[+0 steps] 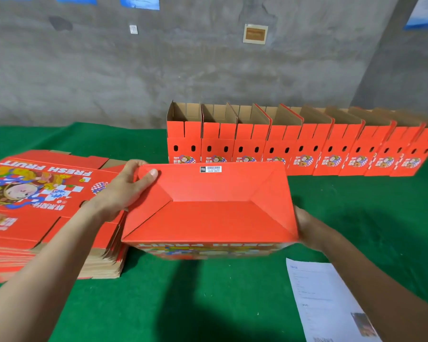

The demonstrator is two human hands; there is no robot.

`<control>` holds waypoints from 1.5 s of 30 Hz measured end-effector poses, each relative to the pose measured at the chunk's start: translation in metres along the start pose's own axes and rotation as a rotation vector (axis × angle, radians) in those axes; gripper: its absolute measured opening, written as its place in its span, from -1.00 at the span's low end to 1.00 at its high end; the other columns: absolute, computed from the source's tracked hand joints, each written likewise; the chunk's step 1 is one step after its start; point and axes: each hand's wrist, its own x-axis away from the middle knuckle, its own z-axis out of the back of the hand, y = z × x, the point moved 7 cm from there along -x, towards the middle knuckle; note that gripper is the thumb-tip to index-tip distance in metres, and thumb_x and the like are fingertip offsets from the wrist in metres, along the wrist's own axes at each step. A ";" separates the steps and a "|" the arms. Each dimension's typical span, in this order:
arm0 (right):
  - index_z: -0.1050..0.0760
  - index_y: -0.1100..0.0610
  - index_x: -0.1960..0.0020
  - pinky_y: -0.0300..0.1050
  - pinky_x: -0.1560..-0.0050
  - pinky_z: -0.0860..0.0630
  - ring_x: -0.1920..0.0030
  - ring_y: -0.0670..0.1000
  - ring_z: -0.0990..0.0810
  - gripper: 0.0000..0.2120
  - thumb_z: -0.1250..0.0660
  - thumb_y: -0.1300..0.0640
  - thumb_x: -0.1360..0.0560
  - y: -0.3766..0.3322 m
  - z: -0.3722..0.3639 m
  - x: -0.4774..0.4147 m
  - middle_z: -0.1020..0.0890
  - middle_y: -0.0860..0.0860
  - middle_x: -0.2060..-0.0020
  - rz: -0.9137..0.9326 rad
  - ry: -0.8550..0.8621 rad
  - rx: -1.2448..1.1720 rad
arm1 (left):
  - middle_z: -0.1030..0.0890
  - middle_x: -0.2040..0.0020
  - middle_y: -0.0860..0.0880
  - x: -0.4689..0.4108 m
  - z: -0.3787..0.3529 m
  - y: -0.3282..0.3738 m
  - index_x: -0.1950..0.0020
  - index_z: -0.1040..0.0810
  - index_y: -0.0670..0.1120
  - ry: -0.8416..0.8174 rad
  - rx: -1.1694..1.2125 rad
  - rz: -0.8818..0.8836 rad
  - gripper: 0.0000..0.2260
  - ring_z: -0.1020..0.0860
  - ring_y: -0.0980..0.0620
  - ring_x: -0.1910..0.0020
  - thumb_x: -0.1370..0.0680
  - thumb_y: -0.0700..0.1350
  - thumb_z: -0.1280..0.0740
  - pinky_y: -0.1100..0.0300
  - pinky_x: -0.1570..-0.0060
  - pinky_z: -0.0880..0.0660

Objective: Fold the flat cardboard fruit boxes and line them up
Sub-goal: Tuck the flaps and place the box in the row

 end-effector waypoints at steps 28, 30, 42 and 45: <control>-0.36 -0.13 -0.16 -0.05 -0.08 -0.48 0.08 0.13 -0.55 -0.49 -0.53 0.08 -0.32 -0.025 -0.024 -0.001 -0.24 0.06 -0.23 0.484 0.512 0.557 | -0.42 -0.37 -0.10 -0.005 -0.111 -0.003 -0.42 -0.32 -0.20 -0.174 -0.021 -0.075 -0.59 -0.49 0.03 -0.23 -0.58 -0.25 -0.27 0.33 -0.16 -0.43; -0.37 -0.08 -0.20 -0.05 -0.11 -0.45 0.06 0.18 -0.53 -0.52 -0.47 0.13 -0.37 -0.018 -0.022 -0.010 -0.18 0.14 -0.30 0.461 0.586 0.583 | -0.37 -0.42 -0.04 -0.006 -0.143 0.010 -0.47 -0.27 -0.13 -0.253 0.057 -0.075 -0.57 -0.46 0.12 -0.21 -0.61 -0.23 -0.23 0.42 -0.11 -0.43; -0.39 -0.02 -0.08 0.03 -0.12 -0.47 -0.12 0.31 -0.49 -0.50 -0.35 -0.35 -0.34 0.034 0.050 -0.049 -0.18 0.21 -0.33 0.230 0.741 0.652 | 0.09 -0.52 -0.28 -0.071 -0.303 0.118 -0.53 -0.13 0.04 -0.465 -0.408 -0.400 -0.44 0.14 -0.11 -0.54 -0.58 -0.19 -0.26 0.32 -0.37 -0.03; -0.40 -0.03 -0.07 0.00 -0.11 -0.48 -0.10 0.27 -0.51 -0.53 -0.37 -0.32 -0.35 0.042 0.059 -0.059 -0.17 0.17 -0.34 0.231 0.751 0.654 | -0.36 -0.19 -0.22 -0.085 -0.319 0.123 -0.25 -0.37 -0.09 -0.326 -0.338 -0.440 -0.62 -0.33 -0.13 -0.28 -0.48 -0.23 -0.38 0.37 -0.04 -0.22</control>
